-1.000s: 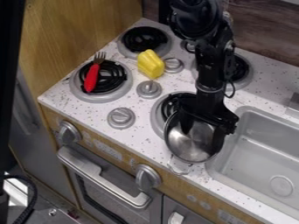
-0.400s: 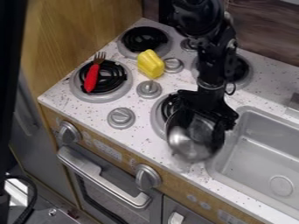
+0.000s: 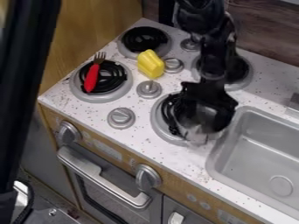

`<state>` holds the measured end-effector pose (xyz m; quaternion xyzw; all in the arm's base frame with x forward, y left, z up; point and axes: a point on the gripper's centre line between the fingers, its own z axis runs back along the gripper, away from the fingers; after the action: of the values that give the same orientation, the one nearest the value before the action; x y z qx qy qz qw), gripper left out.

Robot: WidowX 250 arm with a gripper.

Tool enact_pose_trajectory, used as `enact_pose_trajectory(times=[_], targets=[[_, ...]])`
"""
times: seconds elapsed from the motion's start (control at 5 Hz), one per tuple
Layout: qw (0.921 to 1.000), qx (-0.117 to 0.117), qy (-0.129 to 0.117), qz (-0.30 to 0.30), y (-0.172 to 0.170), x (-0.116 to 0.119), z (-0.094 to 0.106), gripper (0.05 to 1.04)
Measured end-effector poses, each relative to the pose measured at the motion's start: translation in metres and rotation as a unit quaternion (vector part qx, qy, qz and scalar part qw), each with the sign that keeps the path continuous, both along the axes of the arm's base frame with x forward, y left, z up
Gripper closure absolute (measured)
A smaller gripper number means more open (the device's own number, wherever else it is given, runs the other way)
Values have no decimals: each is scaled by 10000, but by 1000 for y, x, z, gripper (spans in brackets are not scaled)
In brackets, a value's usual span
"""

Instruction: Move silver pot from bottom right burner to top right burner

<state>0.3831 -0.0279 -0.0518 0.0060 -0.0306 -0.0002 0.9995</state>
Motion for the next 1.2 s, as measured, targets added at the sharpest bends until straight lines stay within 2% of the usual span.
enact_pose_trajectory(times=[0.2,0.4,0.6,1.0,1.2], targets=[[10000,-68,-25,52,9,29,0,83],[9998,-39,19,181,22,46,0,83],[9995,81,48,314,43,45,0,83],[9950,199,104,976,93,19,14,83],[9949,6,33,1010,90,11,30,83]])
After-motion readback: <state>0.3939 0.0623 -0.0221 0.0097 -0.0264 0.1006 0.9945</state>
